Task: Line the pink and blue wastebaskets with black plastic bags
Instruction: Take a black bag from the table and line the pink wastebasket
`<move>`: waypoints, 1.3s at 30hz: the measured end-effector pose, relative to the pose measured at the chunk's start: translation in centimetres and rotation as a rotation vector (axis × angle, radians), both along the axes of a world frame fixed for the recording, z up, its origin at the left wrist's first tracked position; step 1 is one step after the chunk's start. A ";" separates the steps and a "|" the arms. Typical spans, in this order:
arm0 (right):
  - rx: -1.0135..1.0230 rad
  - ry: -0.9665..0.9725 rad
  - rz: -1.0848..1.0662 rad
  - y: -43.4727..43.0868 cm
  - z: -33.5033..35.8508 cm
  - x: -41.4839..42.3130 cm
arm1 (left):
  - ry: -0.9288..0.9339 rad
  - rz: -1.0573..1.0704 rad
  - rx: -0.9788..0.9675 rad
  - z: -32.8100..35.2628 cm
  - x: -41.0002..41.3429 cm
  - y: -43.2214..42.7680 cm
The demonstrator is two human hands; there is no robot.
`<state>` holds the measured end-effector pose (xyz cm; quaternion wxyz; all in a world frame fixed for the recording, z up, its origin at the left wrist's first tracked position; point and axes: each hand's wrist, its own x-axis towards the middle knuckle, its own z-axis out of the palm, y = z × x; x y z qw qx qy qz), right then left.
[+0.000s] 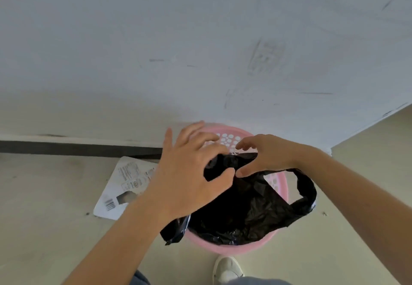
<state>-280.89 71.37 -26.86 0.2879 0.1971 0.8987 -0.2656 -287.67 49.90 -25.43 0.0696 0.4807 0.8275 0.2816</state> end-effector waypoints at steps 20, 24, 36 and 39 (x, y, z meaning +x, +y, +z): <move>0.364 0.558 -0.238 0.8 -7.2 1.9 | -0.018 0.143 -0.362 -7.9 -6.3 3.1; 0.333 0.563 -0.262 1.4 -7.2 1.5 | -0.178 0.219 -0.319 -8.0 -6.4 2.3; -0.236 0.333 -0.773 4.6 -7.4 -0.7 | -0.759 0.516 -0.104 -10.7 -9.4 2.9; -0.335 0.232 -0.930 5.1 -7.7 -0.7 | -0.822 0.531 -0.094 -11.2 -9.9 2.8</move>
